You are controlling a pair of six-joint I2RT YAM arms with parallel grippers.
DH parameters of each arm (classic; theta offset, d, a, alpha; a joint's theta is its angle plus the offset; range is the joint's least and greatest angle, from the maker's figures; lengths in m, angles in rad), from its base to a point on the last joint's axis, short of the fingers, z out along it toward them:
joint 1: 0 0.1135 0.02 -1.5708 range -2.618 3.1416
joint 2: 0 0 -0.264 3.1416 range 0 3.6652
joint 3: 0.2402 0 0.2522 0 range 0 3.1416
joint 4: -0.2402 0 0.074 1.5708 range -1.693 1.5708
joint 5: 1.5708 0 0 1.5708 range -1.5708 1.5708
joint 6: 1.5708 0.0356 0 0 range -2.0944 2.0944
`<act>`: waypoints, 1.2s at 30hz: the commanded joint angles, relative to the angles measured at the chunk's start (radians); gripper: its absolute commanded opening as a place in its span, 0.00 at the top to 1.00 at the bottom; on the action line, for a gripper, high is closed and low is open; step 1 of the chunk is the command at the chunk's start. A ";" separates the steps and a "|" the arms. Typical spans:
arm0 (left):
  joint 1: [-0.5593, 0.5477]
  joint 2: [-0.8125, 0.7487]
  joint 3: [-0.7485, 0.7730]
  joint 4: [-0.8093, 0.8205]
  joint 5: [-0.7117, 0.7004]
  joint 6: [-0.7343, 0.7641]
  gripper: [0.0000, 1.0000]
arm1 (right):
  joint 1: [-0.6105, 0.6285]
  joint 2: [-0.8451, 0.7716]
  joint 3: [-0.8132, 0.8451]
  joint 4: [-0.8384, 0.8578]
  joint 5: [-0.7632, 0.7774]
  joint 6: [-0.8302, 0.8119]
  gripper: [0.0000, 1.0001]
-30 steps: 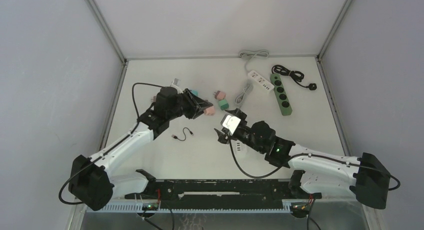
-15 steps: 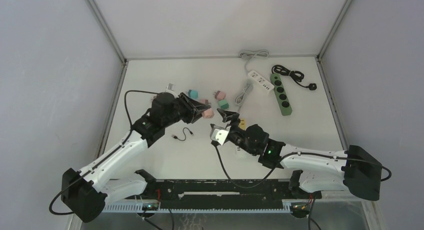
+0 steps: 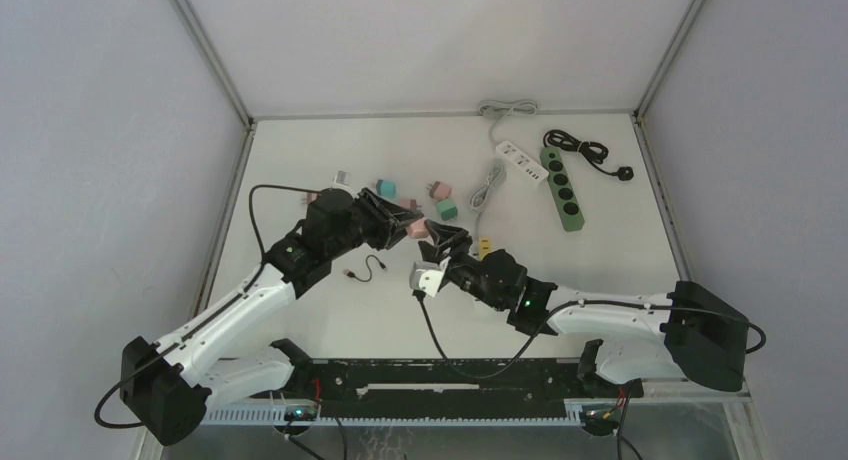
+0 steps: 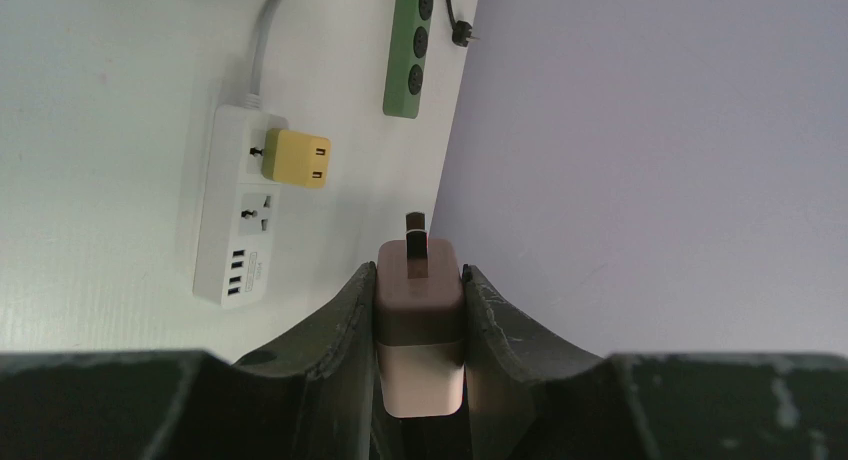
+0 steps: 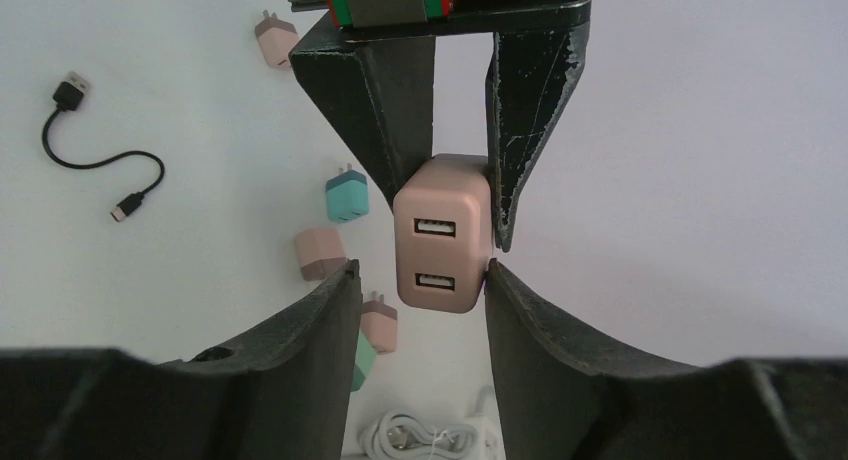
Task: Insert the plug
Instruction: Pick up the plug from the center of the board.
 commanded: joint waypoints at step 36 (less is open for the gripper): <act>-0.076 -0.064 -0.190 0.207 -0.040 -0.201 0.48 | 0.004 0.114 0.016 0.108 0.076 -0.020 1.00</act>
